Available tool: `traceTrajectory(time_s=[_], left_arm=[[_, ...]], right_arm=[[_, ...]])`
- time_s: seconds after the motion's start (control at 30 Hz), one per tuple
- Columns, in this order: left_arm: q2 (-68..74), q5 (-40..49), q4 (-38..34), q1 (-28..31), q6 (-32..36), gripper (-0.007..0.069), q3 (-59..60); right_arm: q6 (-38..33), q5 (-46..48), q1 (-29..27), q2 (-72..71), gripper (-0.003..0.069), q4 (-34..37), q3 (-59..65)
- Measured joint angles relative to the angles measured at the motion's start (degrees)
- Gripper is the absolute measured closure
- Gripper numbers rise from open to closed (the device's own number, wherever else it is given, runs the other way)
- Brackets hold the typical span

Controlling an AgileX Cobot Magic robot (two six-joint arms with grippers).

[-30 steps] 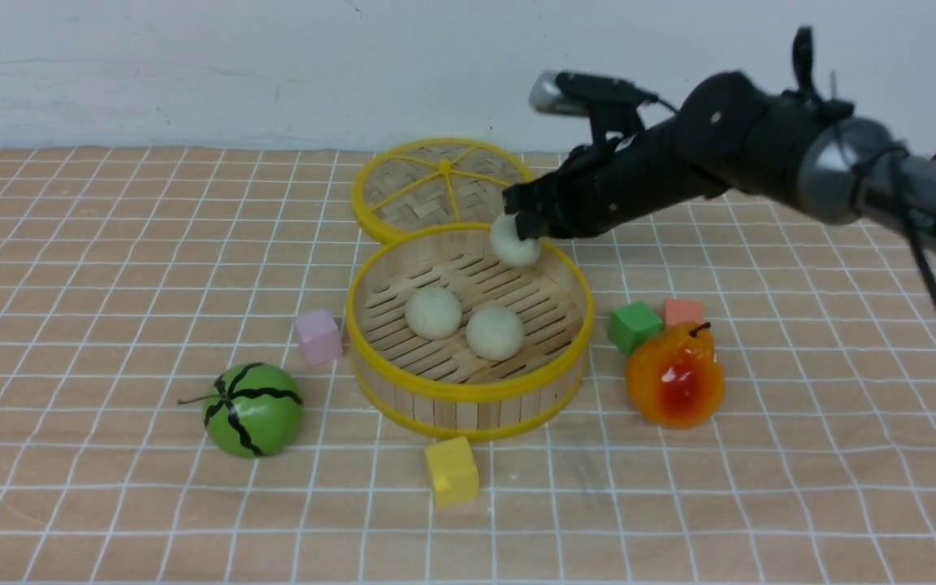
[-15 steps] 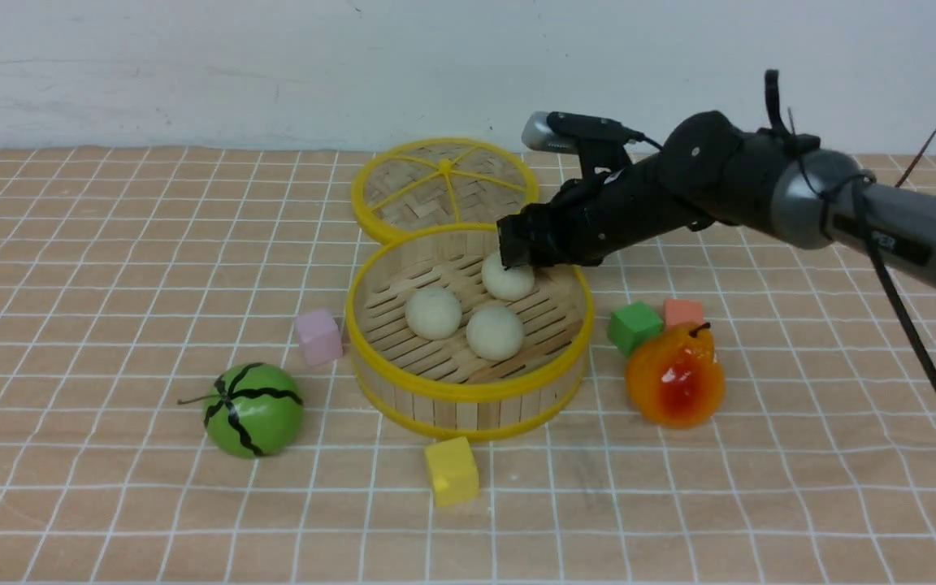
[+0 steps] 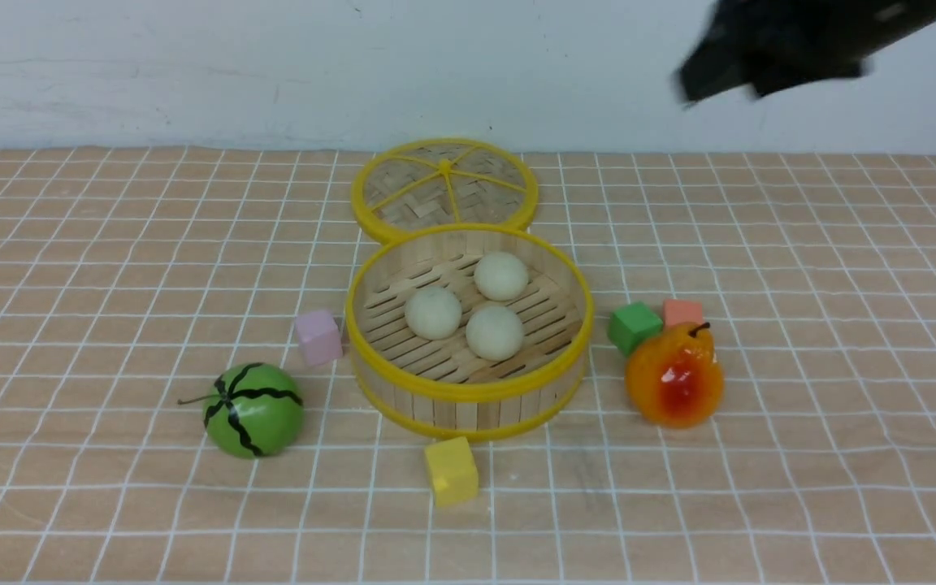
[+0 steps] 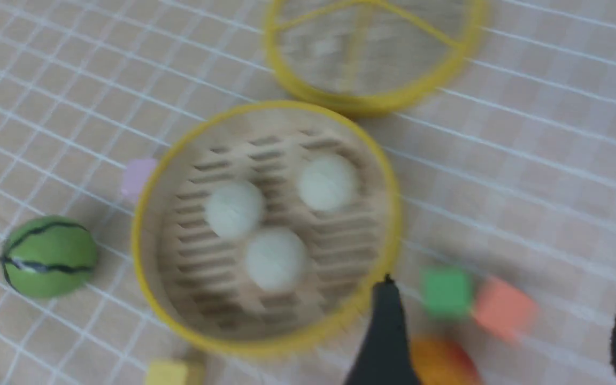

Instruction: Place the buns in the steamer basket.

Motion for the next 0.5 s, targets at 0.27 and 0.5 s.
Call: traceTrajectory(time_s=[0.27, 0.5], left_arm=[[0.0, 0.0, 0.0, 0.0, 0.0, 0.0461, 0.0], [0.0, 0.0, 0.0, 0.0, 0.0, 0.0456, 0.0]], right_arm=[[12.6, 8.0, -1.0, -15.3, 0.0470, -16.3, 9.7], [15.5, 8.6, -1.0, -26.2, 0.0678, -18.4, 27.6]])
